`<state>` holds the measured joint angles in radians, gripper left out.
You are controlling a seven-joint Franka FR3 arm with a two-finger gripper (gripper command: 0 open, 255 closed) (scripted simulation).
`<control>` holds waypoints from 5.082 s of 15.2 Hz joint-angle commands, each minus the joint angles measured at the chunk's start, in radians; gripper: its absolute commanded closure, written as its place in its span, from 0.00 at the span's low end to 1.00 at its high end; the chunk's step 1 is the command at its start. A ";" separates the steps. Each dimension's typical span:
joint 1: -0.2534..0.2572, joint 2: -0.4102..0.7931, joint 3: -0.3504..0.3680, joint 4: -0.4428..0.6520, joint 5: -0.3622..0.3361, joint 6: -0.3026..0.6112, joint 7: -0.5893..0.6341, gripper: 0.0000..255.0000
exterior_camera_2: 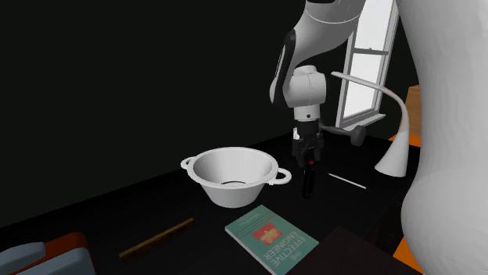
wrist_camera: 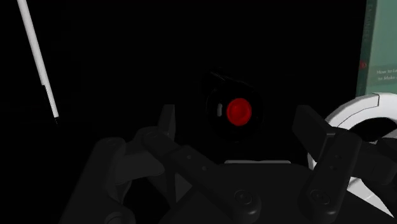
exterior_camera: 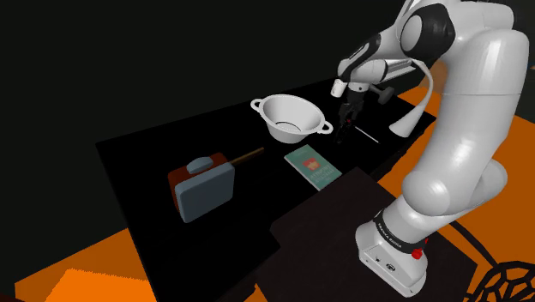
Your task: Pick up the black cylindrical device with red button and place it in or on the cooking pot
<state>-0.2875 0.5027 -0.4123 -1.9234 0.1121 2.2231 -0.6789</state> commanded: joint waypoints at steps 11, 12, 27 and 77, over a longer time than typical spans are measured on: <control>-0.007 0.027 0.008 -0.014 0.012 0.041 -0.007 1.00; -0.007 0.027 0.008 -0.014 0.012 0.041 -0.007 1.00; 0.008 -0.040 -0.011 -0.009 -0.016 -0.029 0.005 1.00; 0.234 -0.087 0.085 0.511 -0.034 -0.602 0.367 1.00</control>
<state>-0.0645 0.4078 -0.3342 -1.4234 0.0749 1.6251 -0.3307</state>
